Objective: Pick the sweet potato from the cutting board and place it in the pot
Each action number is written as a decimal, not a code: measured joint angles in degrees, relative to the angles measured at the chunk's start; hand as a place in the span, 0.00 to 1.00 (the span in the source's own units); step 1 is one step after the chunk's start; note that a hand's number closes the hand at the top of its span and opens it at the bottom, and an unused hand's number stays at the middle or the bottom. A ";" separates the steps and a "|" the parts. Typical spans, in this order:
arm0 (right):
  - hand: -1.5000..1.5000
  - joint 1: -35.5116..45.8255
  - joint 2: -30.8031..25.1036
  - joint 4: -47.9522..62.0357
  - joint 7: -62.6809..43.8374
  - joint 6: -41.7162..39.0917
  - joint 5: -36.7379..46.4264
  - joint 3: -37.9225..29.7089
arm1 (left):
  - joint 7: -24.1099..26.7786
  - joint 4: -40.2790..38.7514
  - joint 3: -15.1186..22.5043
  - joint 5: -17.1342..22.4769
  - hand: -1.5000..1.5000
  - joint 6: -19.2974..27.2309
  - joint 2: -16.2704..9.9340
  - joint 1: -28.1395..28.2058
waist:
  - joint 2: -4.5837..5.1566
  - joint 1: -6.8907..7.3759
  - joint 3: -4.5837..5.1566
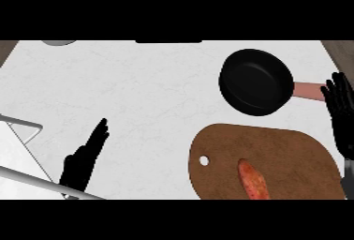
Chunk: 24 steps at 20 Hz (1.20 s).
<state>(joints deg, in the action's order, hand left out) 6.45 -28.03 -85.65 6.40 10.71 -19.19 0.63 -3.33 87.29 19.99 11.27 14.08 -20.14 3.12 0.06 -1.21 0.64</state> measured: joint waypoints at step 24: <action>0.00 -15.00 -9.11 -26.13 -17.41 14.69 39.65 18.79 | 0.67 -3.24 0.94 3.56 0.50 14.70 2.16 0.09 | -1.00 -2.17 -0.41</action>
<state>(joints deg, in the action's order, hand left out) -8.56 -37.14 -111.77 -11.01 25.40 20.46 19.42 -2.66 84.05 20.92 14.84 28.78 -17.98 3.21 -0.94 -3.38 0.23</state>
